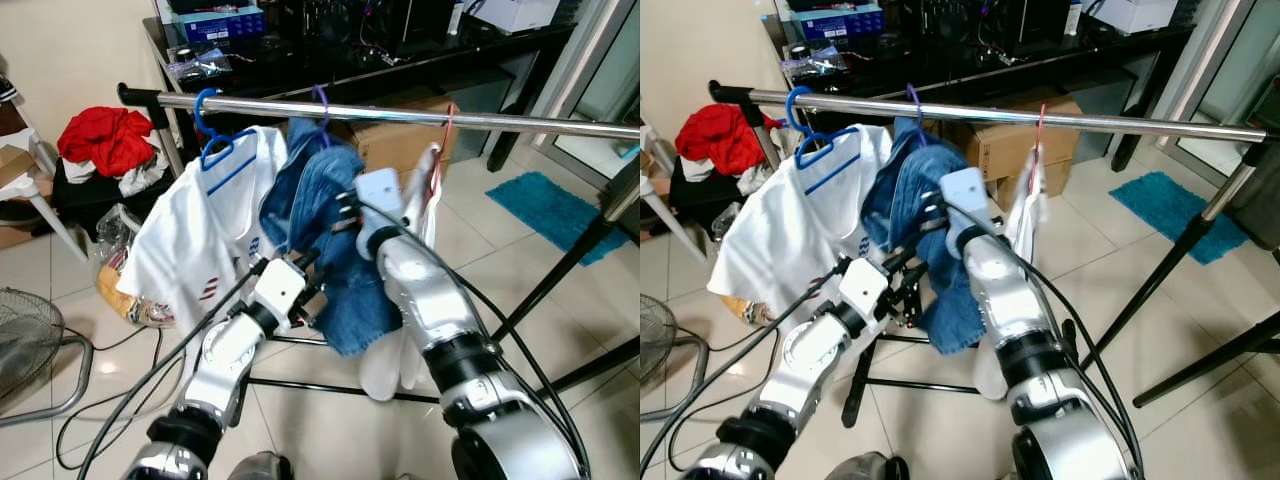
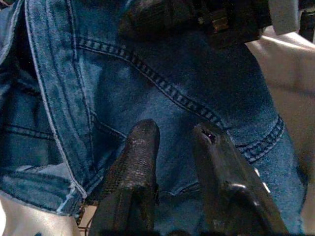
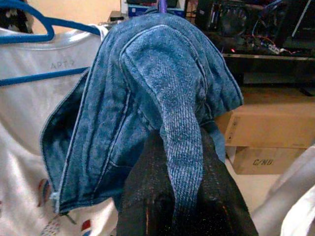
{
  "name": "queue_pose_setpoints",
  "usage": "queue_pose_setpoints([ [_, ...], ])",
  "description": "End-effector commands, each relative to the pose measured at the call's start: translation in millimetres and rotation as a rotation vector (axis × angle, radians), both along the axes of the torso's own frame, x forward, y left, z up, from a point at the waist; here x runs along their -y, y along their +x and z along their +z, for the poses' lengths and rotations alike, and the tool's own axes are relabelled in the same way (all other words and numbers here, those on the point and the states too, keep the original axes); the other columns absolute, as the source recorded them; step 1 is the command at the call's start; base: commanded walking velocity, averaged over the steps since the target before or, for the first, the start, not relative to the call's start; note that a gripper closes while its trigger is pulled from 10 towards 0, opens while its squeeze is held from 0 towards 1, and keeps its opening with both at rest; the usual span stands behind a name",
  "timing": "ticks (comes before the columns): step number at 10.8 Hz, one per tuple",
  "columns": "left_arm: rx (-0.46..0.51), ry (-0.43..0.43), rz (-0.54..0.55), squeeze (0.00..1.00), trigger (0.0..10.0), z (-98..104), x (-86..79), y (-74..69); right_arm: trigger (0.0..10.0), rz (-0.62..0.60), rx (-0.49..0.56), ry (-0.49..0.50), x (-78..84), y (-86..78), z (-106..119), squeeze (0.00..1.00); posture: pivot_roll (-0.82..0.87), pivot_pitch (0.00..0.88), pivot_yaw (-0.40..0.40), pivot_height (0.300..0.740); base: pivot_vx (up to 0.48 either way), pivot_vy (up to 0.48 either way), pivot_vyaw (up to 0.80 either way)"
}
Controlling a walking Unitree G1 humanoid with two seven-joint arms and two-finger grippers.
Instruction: Hang hanger
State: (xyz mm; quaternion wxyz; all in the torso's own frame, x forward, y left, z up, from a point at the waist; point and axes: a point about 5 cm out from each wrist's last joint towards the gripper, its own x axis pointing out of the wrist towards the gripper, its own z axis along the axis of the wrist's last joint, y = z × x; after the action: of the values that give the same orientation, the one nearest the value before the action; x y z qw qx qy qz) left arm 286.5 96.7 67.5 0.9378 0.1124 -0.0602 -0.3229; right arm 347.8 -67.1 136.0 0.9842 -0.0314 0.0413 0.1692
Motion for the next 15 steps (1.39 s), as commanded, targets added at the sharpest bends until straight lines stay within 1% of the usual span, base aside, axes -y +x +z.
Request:
queue_pose_setpoints([
  [1,-0.001,0.004,-0.007,0.00,10.0,-0.4,2.6,-2.5,0.0,-0.017,0.103,0.046,9.1,0.5,20.3,0.00,0.05,0.000,0.010,0.736,0.000,0.000,0.00],
  [3,-0.014,0.001,-0.012,0.00,10.0,-4.4,4.0,-7.6,0.0,-0.005,0.121,0.039,22.6,-9.5,18.1,0.00,0.04,0.000,0.015,0.736,0.000,0.000,0.00],
  [4,-0.015,-0.001,-0.014,0.00,10.0,-4.2,4.7,-8.5,0.0,0.016,0.144,0.017,28.8,-15.5,18.0,0.00,0.03,0.000,0.017,0.736,0.000,0.000,0.00],
  [5,-0.018,-0.012,-0.012,0.00,10.0,-3.2,4.8,-9.0,0.0,0.053,0.150,-0.040,35.4,-23.7,12.0,0.00,0.02,0.000,0.018,0.736,0.000,0.000,0.00],
  [6,-0.019,-0.017,-0.010,0.00,10.0,-2.9,4.7,-9.1,0.0,0.060,0.148,-0.054,37.6,-26.0,9.4,0.00,0.02,0.000,0.018,0.736,0.000,0.000,0.00],
  [7,-0.020,-0.035,-0.005,0.00,10.0,-1.9,4.7,-11.0,0.0,0.079,0.138,-0.068,43.3,-32.5,3.7,0.00,0.02,0.000,0.020,0.736,0.000,0.000,0.00],
  [8,-0.020,-0.059,0.011,0.00,10.0,-2.2,2.2,-15.5,10.0,0.099,0.128,-0.058,47.0,-38.9,-0.3,0.00,0.01,0.000,0.024,0.736,0.000,0.000,0.00],
  [9,-0.020,-0.108,0.060,0.00,10.0,-2.4,-4.3,-23.6,10.0,0.122,0.129,-0.059,54.1,-51.6,-7.3,0.00,0.00,0.000,0.027,0.736,0.000,0.000,0.00],
  [11,-0.021,-0.153,0.132,0.00,10.0,-1.6,-13.6,-30.3,10.0,0.131,0.121,-0.047,63.8,-66.3,-14.5,0.00,-0.01,0.000,0.020,0.736,0.000,0.000,0.00],
  [12,-0.017,-0.176,0.170,0.00,10.0,0.6,-18.2,-33.9,10.0,0.129,0.130,-0.024,73.7,-77.9,-16.3,0.00,-0.02,0.000,0.016,0.736,0.000,0.000,0.00],
  [13,-0.015,-0.175,0.170,0.00,10.0,1.2,-17.7,-35.3,10.0,0.129,0.136,-0.019,77.8,-81.9,-17.2,0.00,-0.01,0.000,0.016,0.736,0.000,0.000,0.00],
  [14,-0.007,-0.186,0.170,0.00,10.0,5.0,-13.0,-36.7,10.0,0.122,0.137,-0.020,88.2,-87.0,-21.6,0.00,-0.01,0.000,0.015,0.736,0.000,0.000,0.00],
  [15,-0.002,-0.193,0.172,0.00,10.0,6.5,-11.4,-39.2,10.0,0.120,0.142,-0.012,92.9,-90.6,-22.7,0.00,-0.02,0.000,0.017,0.736,0.000,0.000,0.00],
])
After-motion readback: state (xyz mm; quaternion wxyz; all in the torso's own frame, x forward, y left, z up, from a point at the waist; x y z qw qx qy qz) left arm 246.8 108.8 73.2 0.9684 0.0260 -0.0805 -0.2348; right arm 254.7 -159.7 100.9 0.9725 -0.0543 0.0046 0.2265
